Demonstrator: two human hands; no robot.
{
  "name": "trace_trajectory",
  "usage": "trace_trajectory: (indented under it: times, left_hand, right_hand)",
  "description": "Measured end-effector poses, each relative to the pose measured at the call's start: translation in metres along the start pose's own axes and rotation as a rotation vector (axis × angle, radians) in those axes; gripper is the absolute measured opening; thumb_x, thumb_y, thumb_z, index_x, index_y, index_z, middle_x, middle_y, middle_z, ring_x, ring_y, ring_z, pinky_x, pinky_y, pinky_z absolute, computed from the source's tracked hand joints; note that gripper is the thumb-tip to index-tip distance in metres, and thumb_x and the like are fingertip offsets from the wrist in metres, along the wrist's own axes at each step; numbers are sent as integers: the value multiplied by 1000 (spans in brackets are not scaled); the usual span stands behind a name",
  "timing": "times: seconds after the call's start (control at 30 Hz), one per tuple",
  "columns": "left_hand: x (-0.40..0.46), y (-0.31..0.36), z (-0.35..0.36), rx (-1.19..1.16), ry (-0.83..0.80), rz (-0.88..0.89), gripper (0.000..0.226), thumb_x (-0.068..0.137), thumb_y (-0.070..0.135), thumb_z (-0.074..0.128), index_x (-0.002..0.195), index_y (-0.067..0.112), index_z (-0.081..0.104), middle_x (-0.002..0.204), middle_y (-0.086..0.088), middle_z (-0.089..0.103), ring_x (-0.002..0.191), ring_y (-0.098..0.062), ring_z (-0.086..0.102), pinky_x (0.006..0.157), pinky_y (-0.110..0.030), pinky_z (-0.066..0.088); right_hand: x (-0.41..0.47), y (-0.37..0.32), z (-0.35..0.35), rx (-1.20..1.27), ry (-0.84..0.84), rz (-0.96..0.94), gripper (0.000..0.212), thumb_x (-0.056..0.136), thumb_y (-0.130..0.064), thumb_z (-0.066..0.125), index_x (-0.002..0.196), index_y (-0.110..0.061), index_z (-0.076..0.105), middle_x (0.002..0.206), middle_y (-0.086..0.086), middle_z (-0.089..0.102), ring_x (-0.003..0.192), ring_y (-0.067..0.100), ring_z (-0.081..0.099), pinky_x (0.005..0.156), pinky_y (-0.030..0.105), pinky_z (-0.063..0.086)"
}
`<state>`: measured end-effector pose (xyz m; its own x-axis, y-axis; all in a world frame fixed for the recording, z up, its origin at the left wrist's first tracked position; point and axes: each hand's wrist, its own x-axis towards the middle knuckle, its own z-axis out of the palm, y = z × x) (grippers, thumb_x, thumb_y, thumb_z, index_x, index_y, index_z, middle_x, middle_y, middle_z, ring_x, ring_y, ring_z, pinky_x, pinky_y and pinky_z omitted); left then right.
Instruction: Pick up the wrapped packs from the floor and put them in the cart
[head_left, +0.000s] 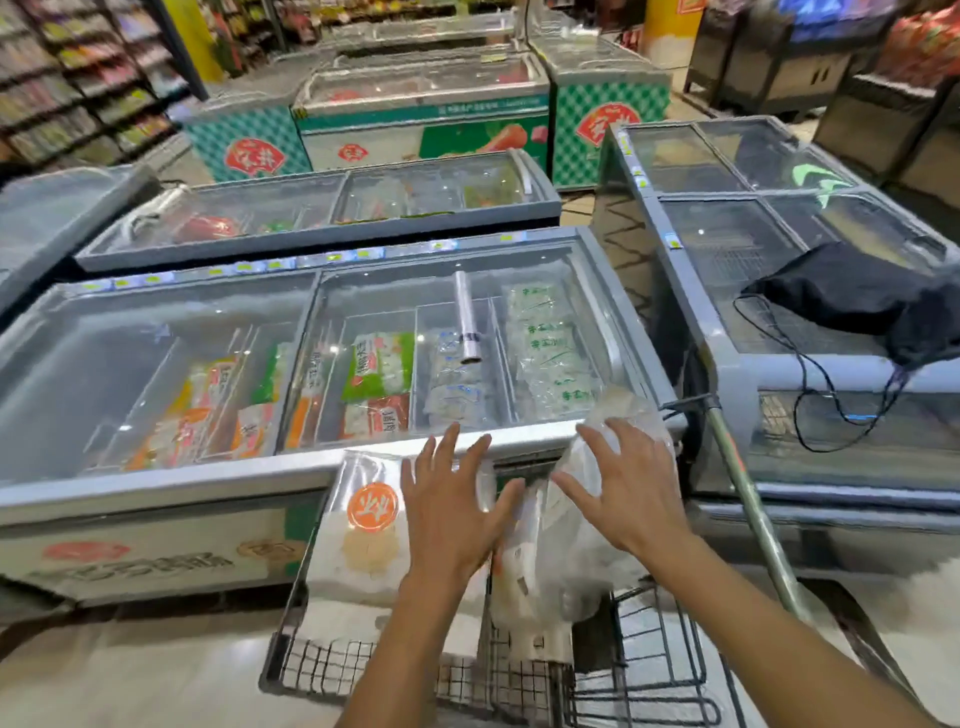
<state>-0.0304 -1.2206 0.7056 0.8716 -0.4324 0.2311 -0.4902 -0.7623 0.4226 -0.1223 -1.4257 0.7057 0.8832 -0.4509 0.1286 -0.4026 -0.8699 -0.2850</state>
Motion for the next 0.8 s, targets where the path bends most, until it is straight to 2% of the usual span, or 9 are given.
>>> trace_trajectory:
  times: [0.1,0.23,0.47,0.6,0.7,0.8]
  left_hand:
    - [-38,-16,-25,79,84,-72,66,87,77,45,140,40,56,161,0,38,149,-30,32,121,-59,20]
    - [-97,-43,-69,186,159,-175,62,88,71,52,138,34,59,156,-5,45,141,-33,40,114,-57,30]
    - [-229,-128,-169,324,362,-568,62,85,69,54,132,29,64,146,-7,55,131,-31,48,105,-50,41]
    - [-340,-171,-212,319,445,-810,62,87,71,51,133,32,62,151,-2,50,135,-28,44,107,-49,41]
    - [-443,-195,-235,331,559,-947,59,88,71,50,132,34,62,150,1,50,135,-26,44,106,-50,41]
    - [-541,-222,-253,359,639,-1083,59,86,72,49,130,34,63,147,2,52,134,-27,45,105,-50,41]
  right_hand:
    - [-18,-29,4,35,1,-96,81,86,-83,33,144,-30,54,145,14,52,135,35,47,110,59,36]
    - [-48,-89,8,79,-18,-263,76,86,-83,37,135,-29,56,134,6,55,126,31,49,105,53,39]
    - [-117,-251,21,173,-61,-577,69,86,-77,42,129,-27,62,129,10,60,120,35,54,102,54,42]
    - [-201,-347,43,176,-134,-750,71,87,-79,37,125,-25,63,120,9,62,111,34,58,97,50,44]
    - [-285,-408,67,178,-155,-907,71,90,-78,32,125,-24,64,120,8,62,112,32,55,103,52,39]
    - [-367,-463,86,218,-189,-1023,68,91,-76,37,125,-23,64,116,8,63,111,30,56,102,52,38]
